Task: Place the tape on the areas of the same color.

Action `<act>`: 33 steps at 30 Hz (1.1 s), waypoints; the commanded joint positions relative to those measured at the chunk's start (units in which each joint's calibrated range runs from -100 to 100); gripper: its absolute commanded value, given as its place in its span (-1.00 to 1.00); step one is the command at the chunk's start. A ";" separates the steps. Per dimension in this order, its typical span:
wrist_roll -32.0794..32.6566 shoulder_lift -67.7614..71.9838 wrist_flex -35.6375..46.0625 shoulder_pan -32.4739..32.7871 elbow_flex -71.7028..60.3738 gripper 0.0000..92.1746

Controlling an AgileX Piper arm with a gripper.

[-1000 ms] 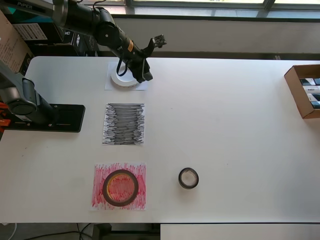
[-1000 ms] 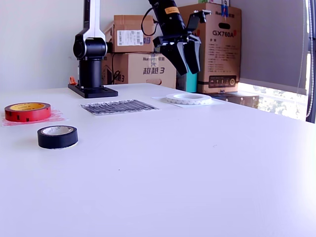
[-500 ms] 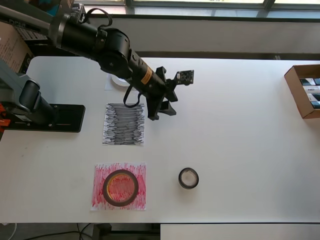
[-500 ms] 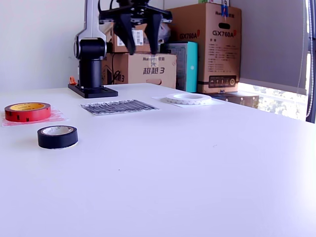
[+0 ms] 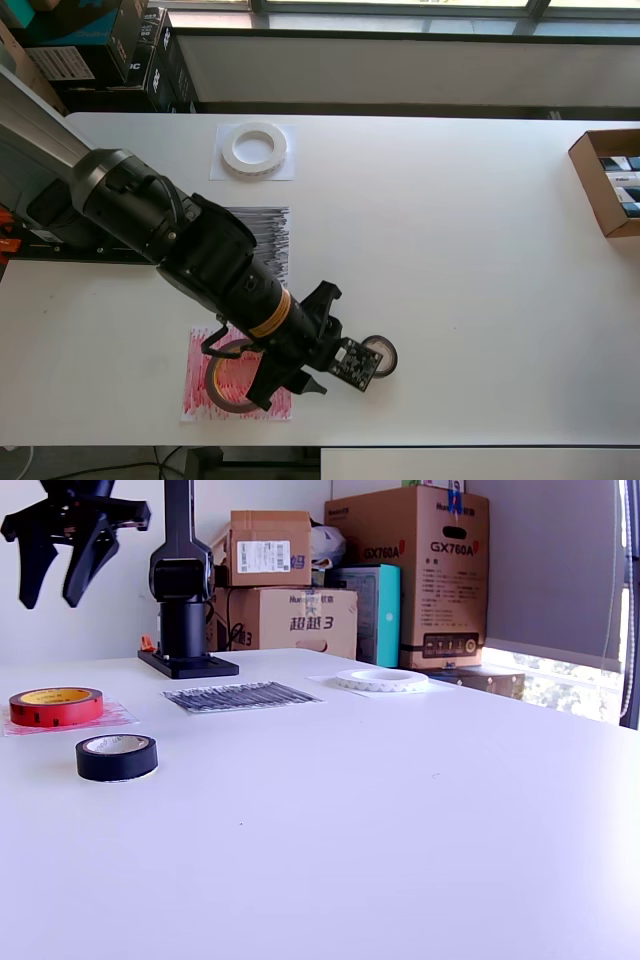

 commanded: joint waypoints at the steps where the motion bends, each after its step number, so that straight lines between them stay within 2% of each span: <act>1: 0.18 3.56 4.41 -4.43 -4.40 0.13; 15: 2.80 13.48 15.61 -0.96 -22.93 0.13; 23: 4.68 14.41 18.15 1.73 -23.93 0.13; 33: 10.58 17.97 21.80 2.60 -25.66 0.13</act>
